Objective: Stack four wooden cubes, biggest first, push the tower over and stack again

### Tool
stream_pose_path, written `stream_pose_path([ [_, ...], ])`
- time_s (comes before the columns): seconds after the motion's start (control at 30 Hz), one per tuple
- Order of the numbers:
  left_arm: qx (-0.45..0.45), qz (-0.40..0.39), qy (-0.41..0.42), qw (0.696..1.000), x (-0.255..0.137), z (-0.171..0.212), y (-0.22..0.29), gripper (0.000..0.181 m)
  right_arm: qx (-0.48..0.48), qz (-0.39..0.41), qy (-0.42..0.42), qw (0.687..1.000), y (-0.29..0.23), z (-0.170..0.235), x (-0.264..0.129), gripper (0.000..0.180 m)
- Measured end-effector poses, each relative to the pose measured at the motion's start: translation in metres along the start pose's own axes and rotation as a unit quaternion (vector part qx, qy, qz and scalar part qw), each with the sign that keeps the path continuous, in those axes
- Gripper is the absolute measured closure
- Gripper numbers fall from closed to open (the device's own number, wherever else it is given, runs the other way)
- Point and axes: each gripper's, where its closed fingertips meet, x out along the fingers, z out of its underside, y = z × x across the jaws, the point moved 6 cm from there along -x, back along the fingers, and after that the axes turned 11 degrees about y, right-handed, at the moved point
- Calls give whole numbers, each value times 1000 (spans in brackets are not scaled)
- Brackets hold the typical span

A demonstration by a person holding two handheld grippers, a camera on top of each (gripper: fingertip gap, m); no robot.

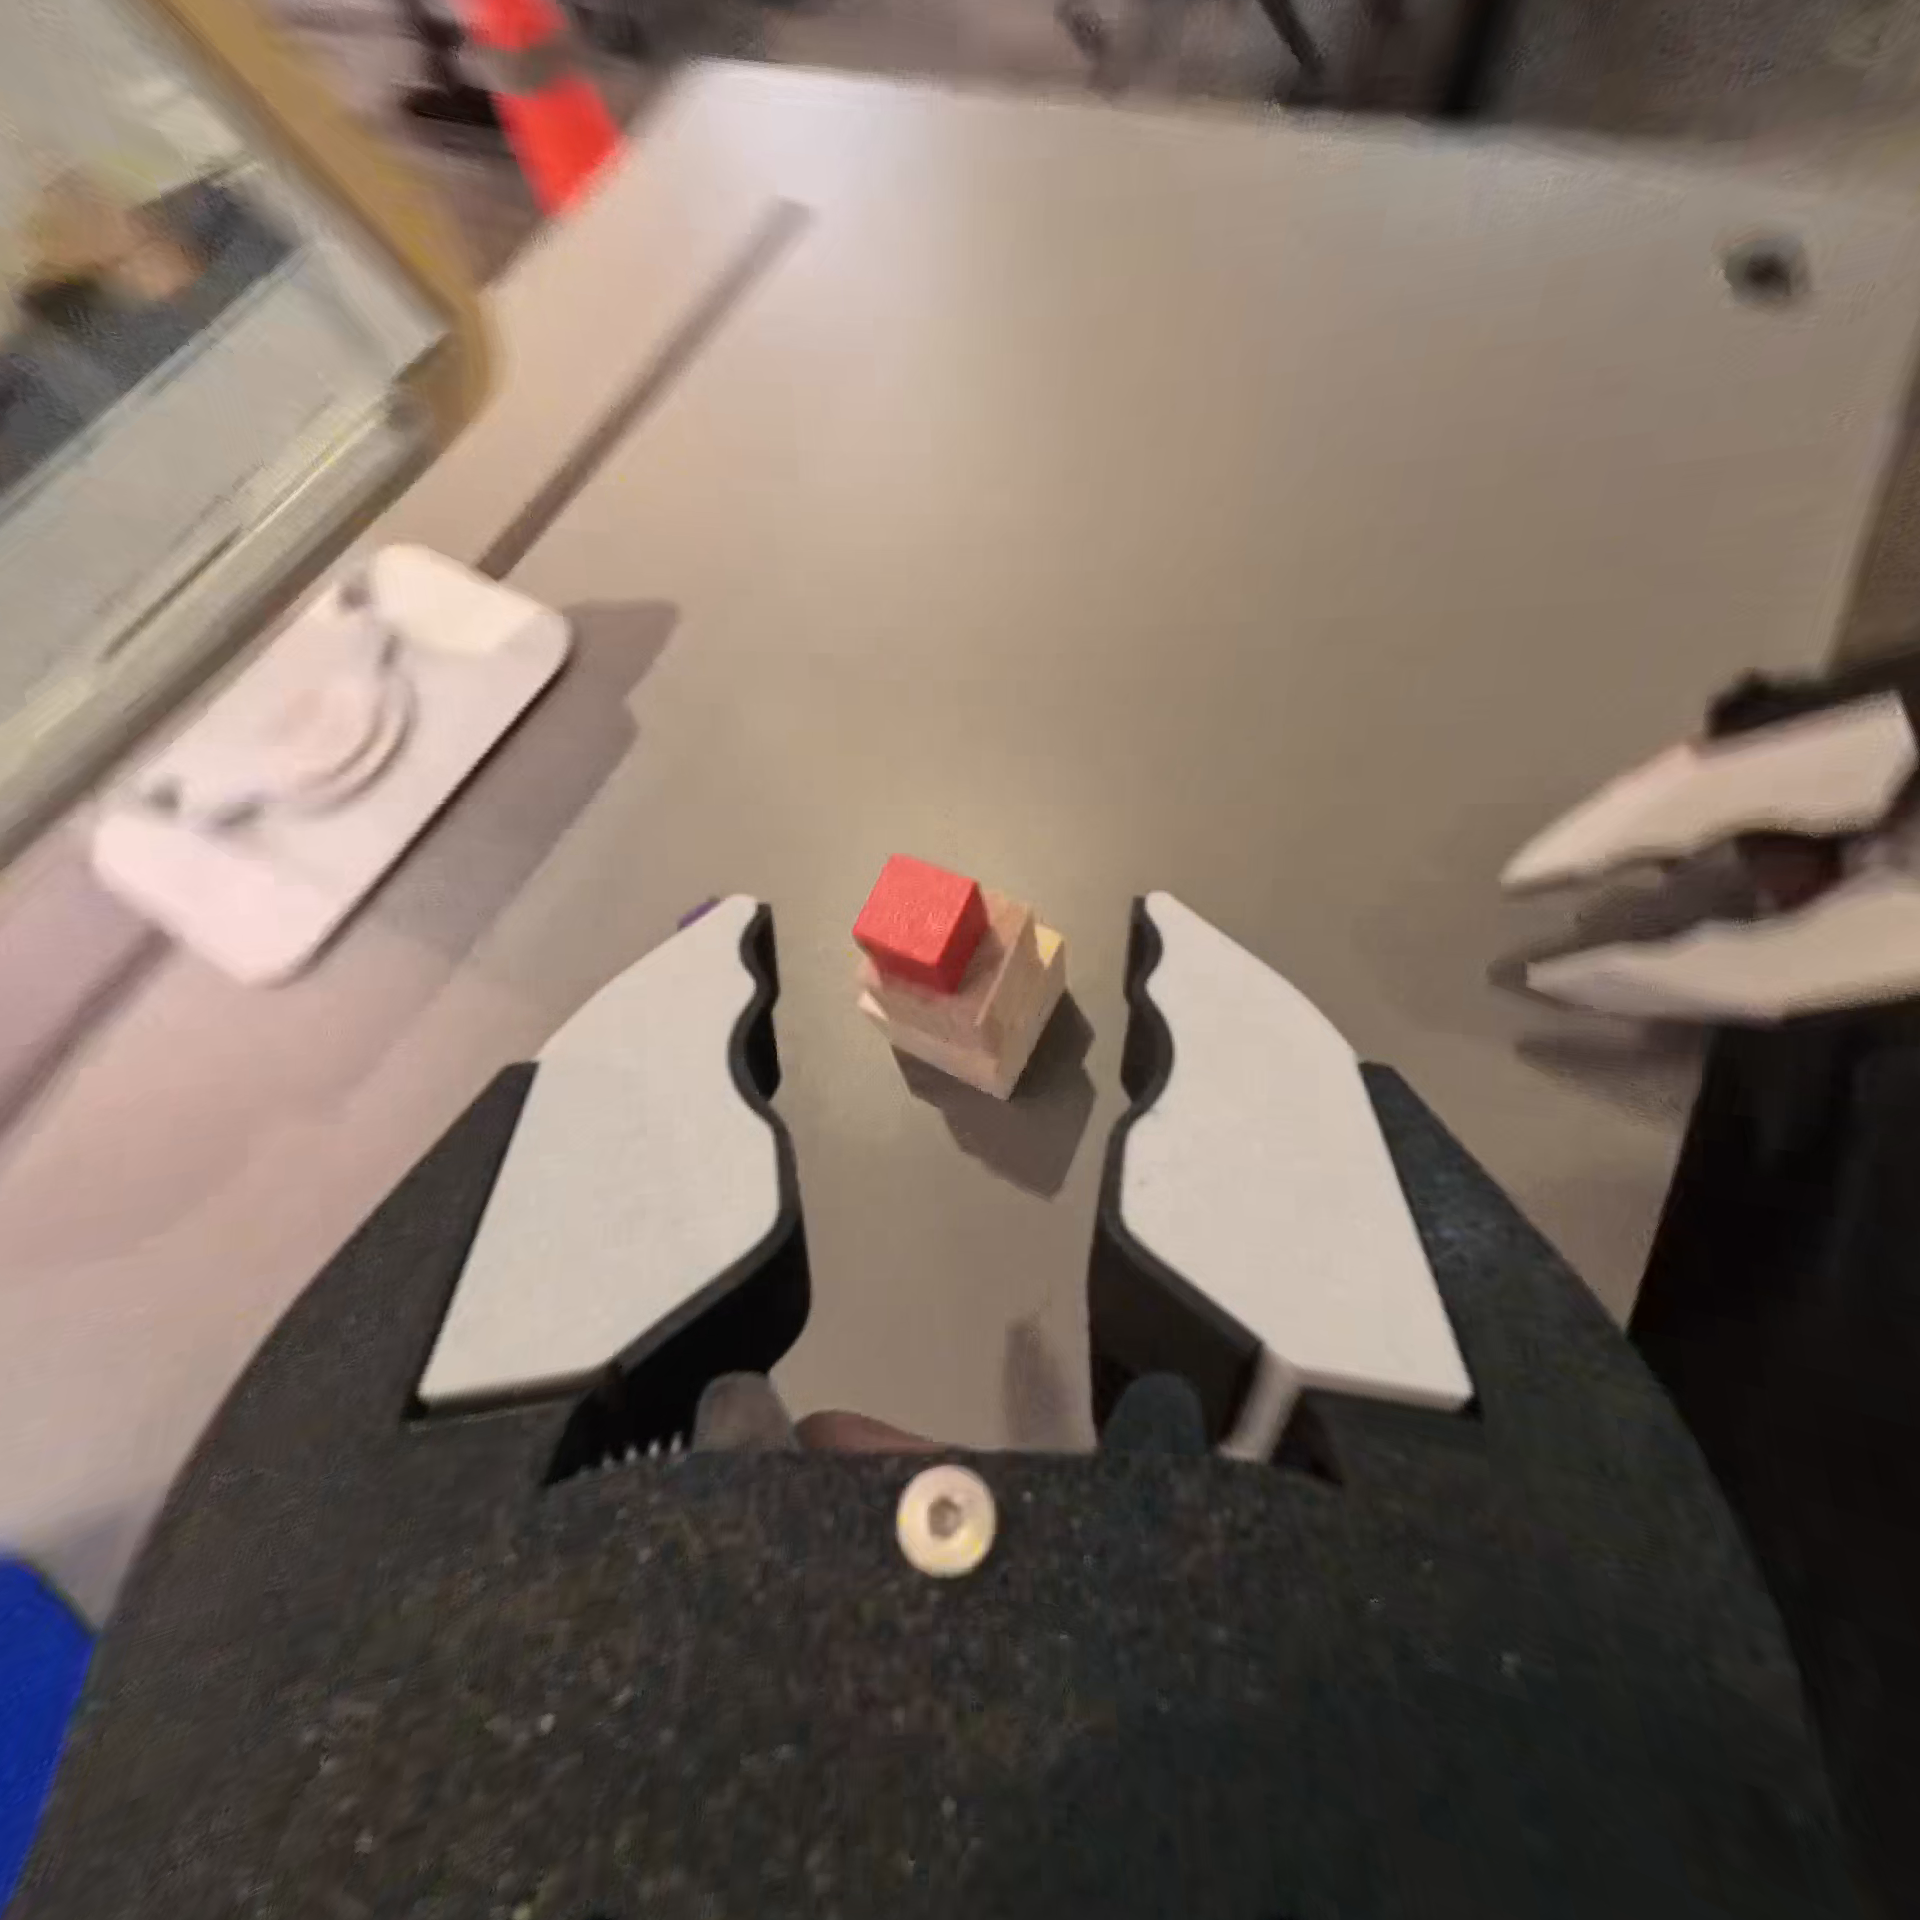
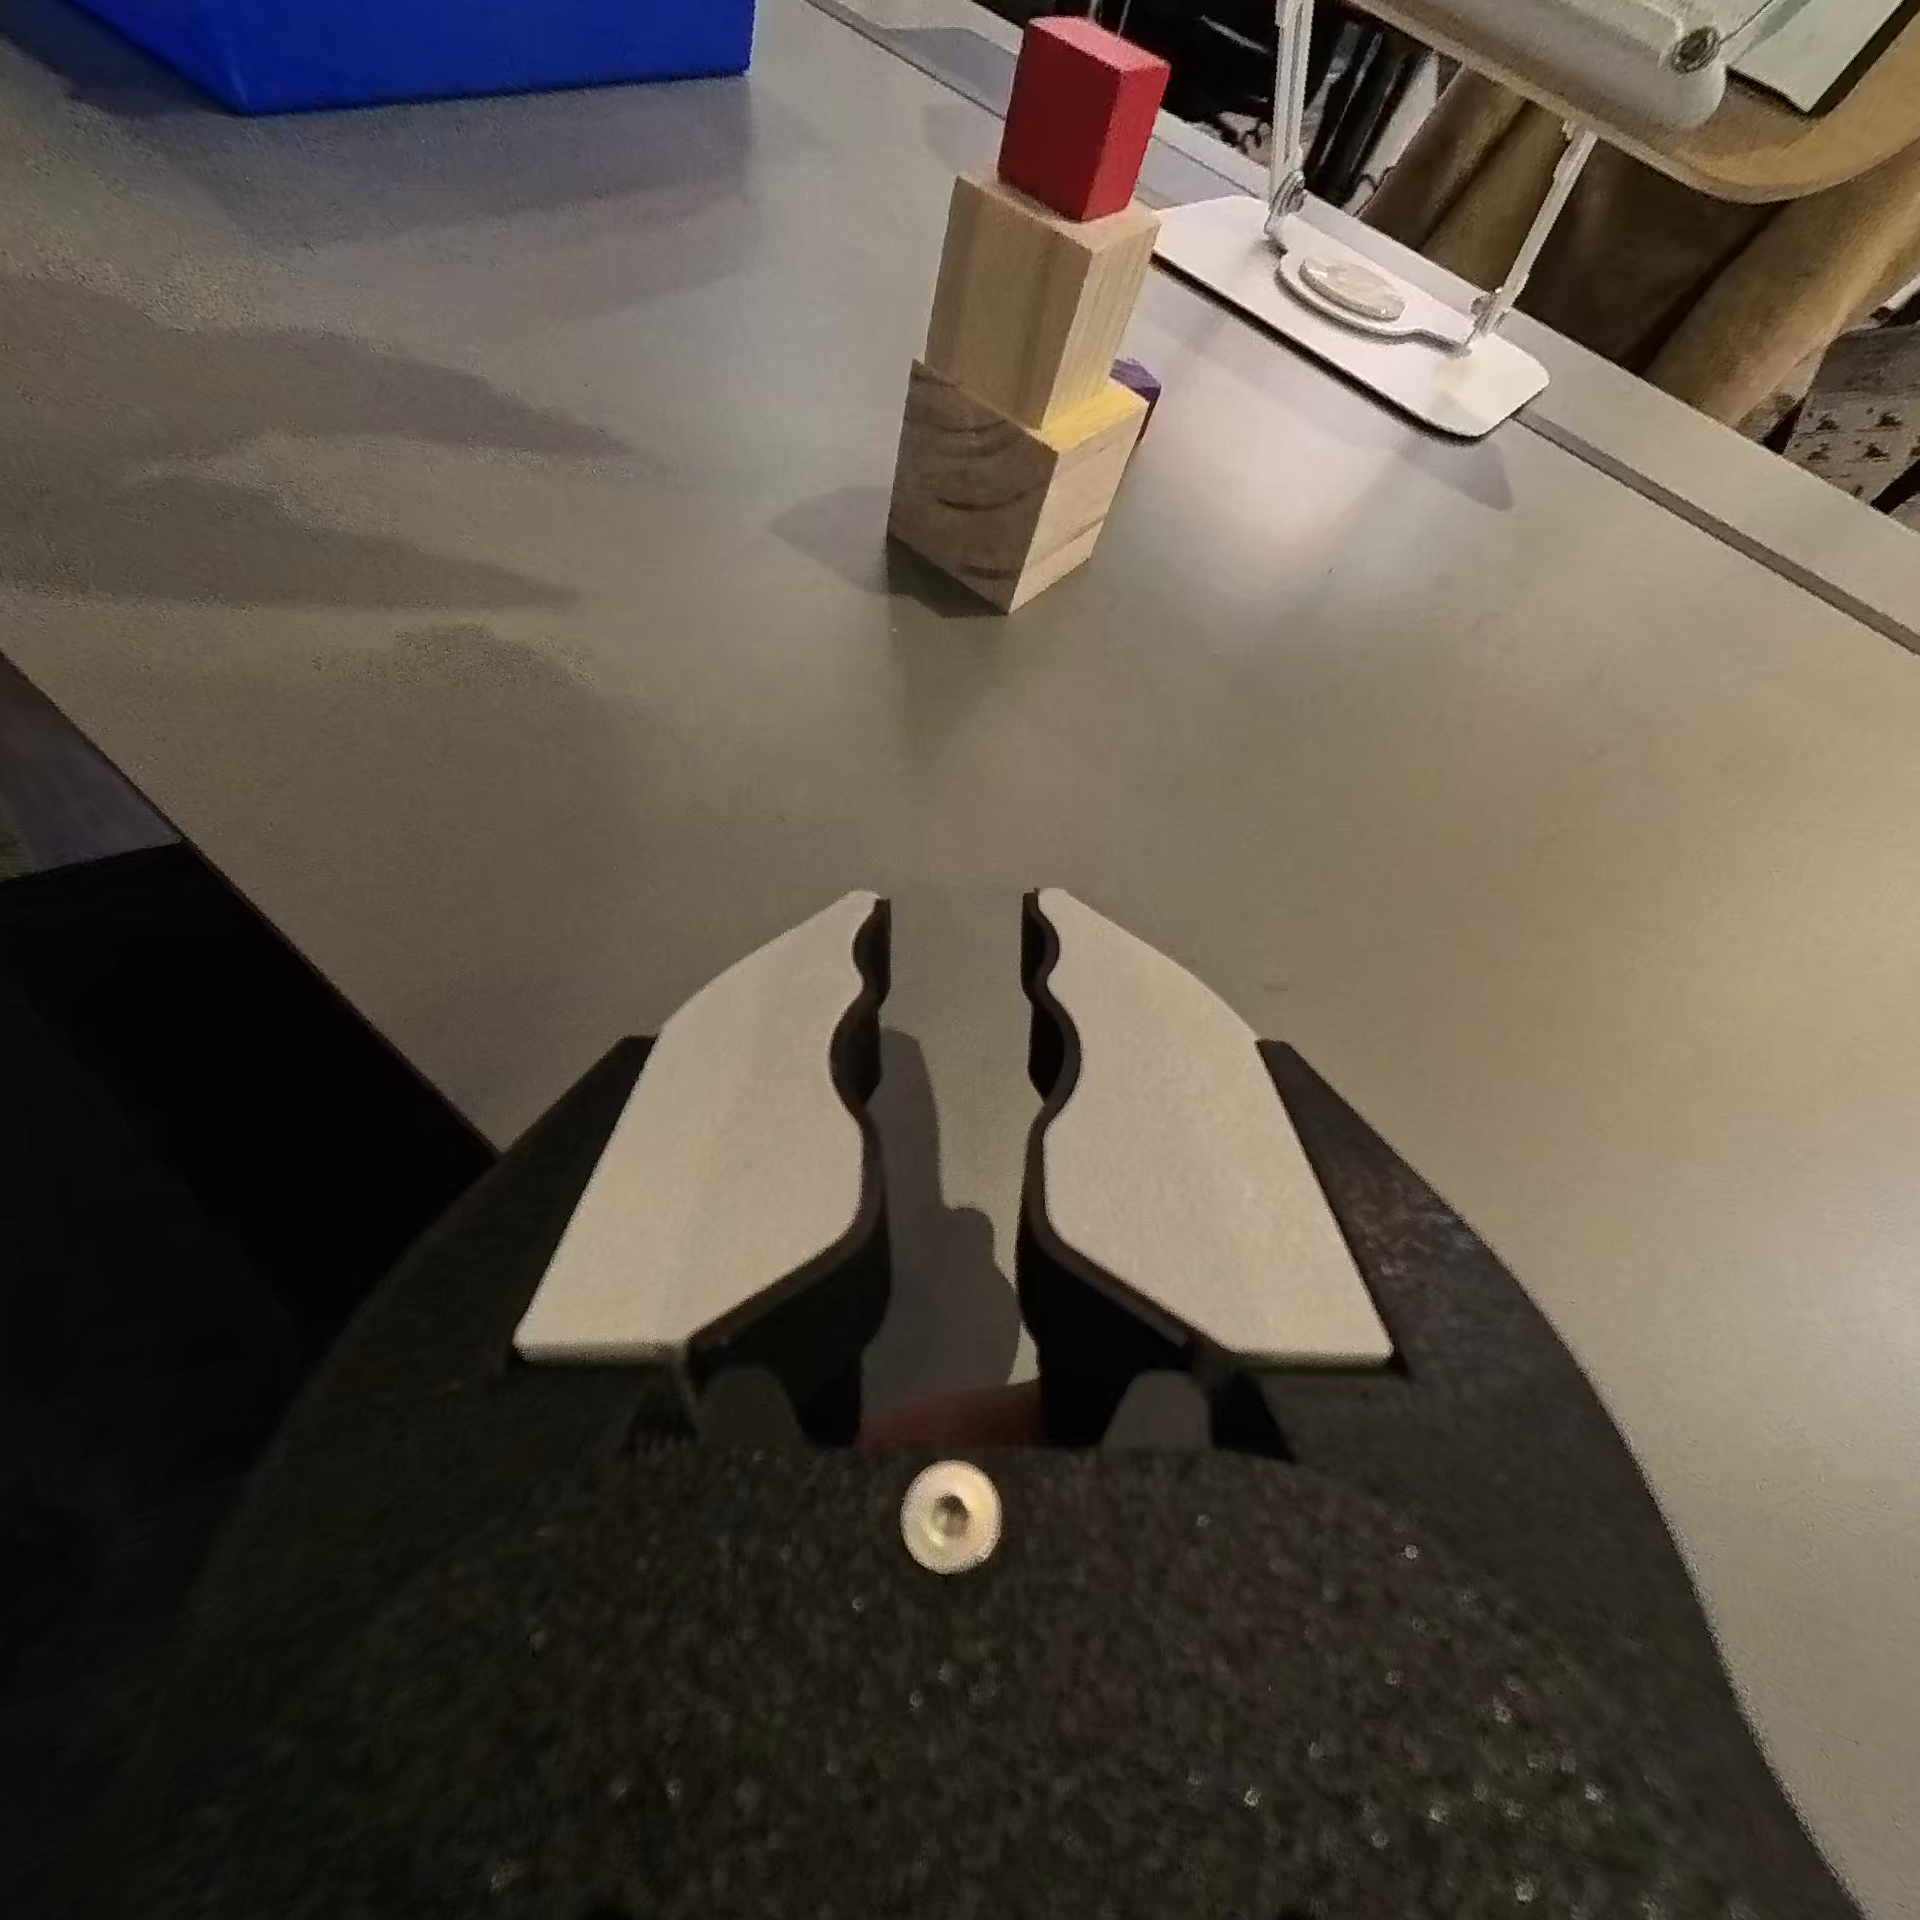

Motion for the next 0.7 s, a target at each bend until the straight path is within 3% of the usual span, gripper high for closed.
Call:
stream_pose_path([
  [0.1,-144,-157,49,976,-27,59,12,115,12,-4,2,1000,2,0,-1,155],
  [0.23,-169,-235,71,955,-57,120,52,117,33,-18,0,999,10,-6,1,153],
  [0.37,-165,-242,74,953,-74,135,74,123,4,3,26,1000,60,-49,21,156],
  [0.47,-163,-228,69,957,-72,138,76,124,-21,-32,16,999,112,-103,69,155],
  [0.57,-172,-213,73,959,-69,139,76,124,-10,-105,-68,992,140,-139,145,148],
  [0.7,-161,-210,65,962,-68,142,76,124,-48,-176,-220,958,125,-134,238,147],
])
